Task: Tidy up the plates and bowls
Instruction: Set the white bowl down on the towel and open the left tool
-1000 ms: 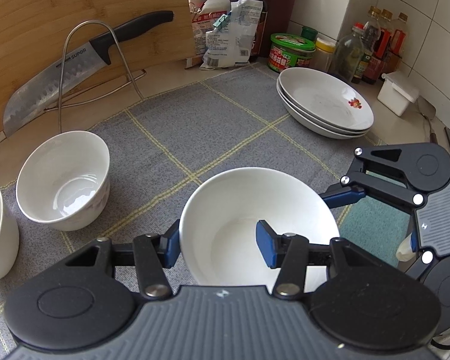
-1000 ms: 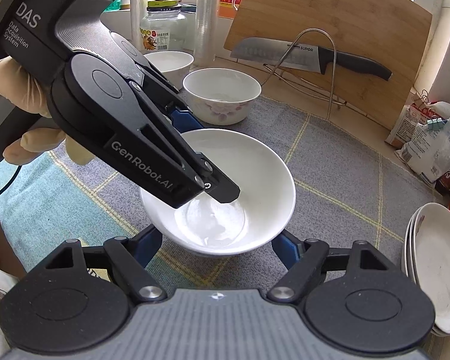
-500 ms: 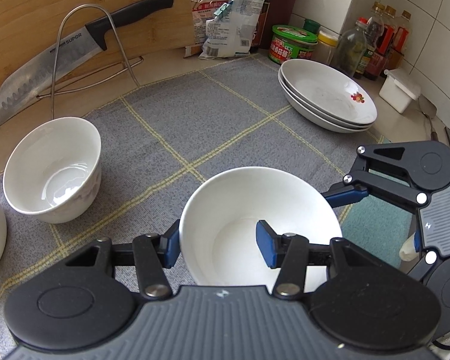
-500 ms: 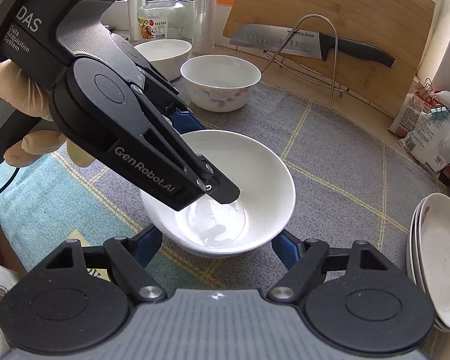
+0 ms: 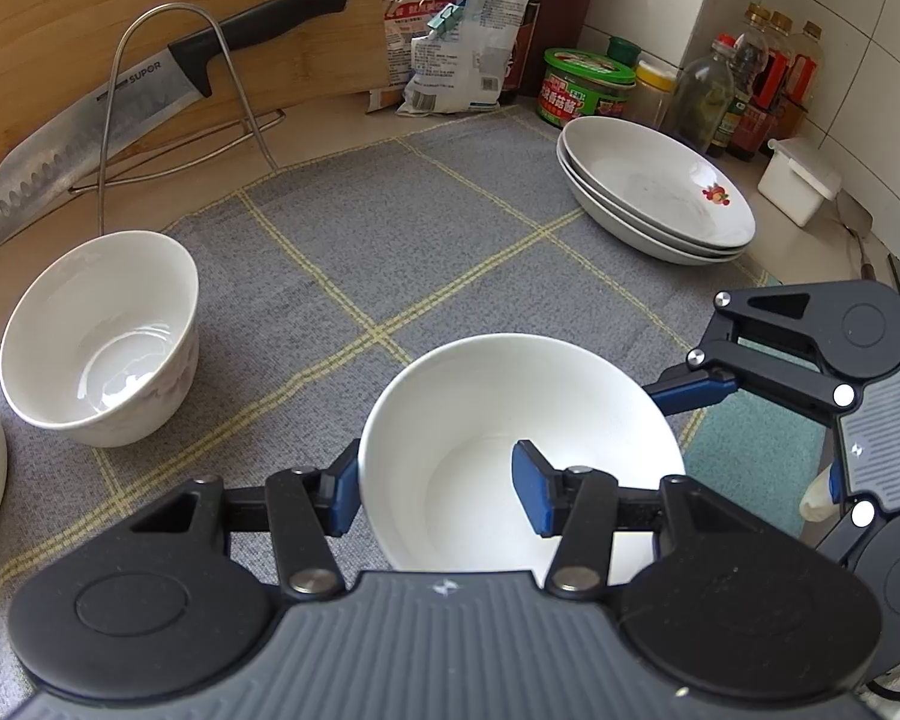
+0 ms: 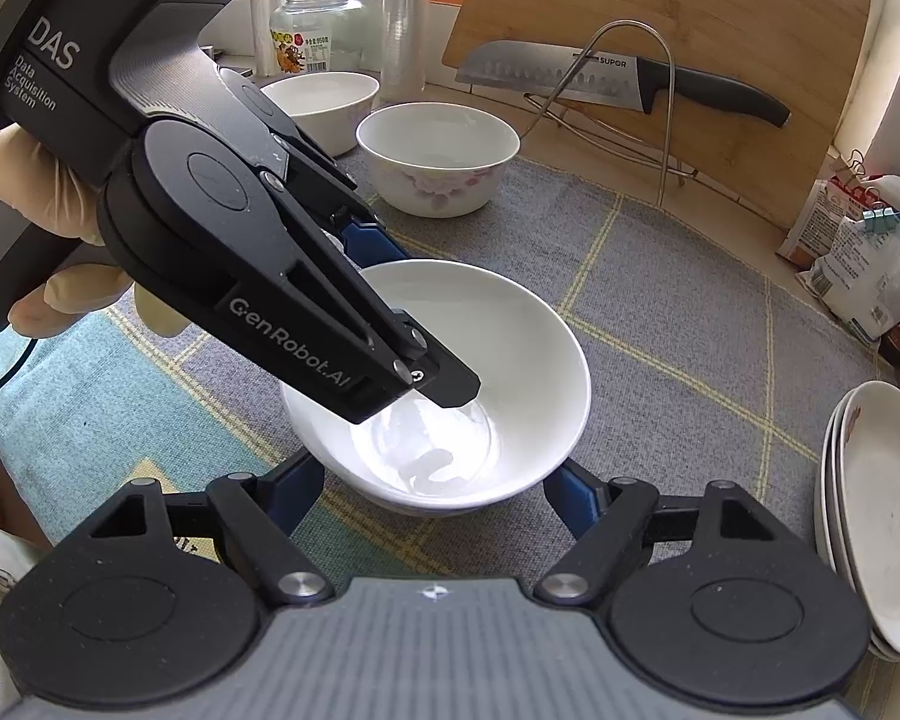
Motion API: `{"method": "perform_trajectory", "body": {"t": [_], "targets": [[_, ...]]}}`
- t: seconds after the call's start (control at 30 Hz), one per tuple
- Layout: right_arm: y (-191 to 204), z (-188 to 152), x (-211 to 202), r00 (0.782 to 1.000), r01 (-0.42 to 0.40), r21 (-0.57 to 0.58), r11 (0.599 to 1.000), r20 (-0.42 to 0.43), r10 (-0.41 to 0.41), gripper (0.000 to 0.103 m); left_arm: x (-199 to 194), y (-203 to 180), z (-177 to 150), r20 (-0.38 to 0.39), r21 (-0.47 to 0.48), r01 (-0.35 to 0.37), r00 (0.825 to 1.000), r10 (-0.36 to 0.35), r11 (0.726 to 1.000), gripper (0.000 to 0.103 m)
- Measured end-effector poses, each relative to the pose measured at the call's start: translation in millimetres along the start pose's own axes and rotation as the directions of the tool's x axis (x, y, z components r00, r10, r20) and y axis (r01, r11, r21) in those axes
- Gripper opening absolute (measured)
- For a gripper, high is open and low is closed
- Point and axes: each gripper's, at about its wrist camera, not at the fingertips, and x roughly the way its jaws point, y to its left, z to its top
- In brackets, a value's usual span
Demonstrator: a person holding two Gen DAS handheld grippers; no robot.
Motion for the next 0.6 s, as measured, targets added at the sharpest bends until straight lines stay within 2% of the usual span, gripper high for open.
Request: {"method": "perform_trajectory", "body": {"t": [0.07, 0.1, 0.13, 0.17, 0.23, 0.47, 0.6], "targets": [[0, 0, 1, 1.000, -0.001, -0.001, 1.000, 0.000, 0.001, 0.085, 0, 0, 0, 0.003, 0.004, 0.001, 1.000, -0.001, 1.000, 0.054], [0, 0, 0, 1.000, -0.005, 0.000, 1.000, 0.004, 0.005, 0.089, 0, -1, 0, 0.004, 0.006, -0.002, 1.000, 0.002, 1.000, 0.058], [0, 0, -1, 1.000, -0.006, 0.000, 1.000, 0.013, 0.006, 0.100, -1, -1, 0, 0.009, 0.010, -0.007, 1.000, 0.007, 1.000, 0.068], [0, 0, -2, 1.000, -0.004, 0.000, 1.000, 0.024, 0.004, 0.103, -1, -2, -1, 0.016, 0.014, -0.013, 1.000, 0.013, 1.000, 0.076], [0, 1, -7, 0.999, -0.004, -0.006, 1.000, 0.047, 0.004, 0.103, -5, -3, -1, 0.034, 0.021, -0.028, 0.999, 0.027, 0.999, 0.083], [-1, 1, -9, 0.999, 0.000, -0.004, 1.000, 0.043, 0.000, 0.103, -16, 1, 0, 0.072, 0.013, -0.049, 0.996, 0.048, 0.999, 0.091], [0, 2, -12, 0.999, 0.007, -0.009, 1.000, 0.049, -0.007, 0.103, -24, 3, -1, 0.094, -0.005, -0.062, 0.994, 0.062, 0.998, 0.092]]}}
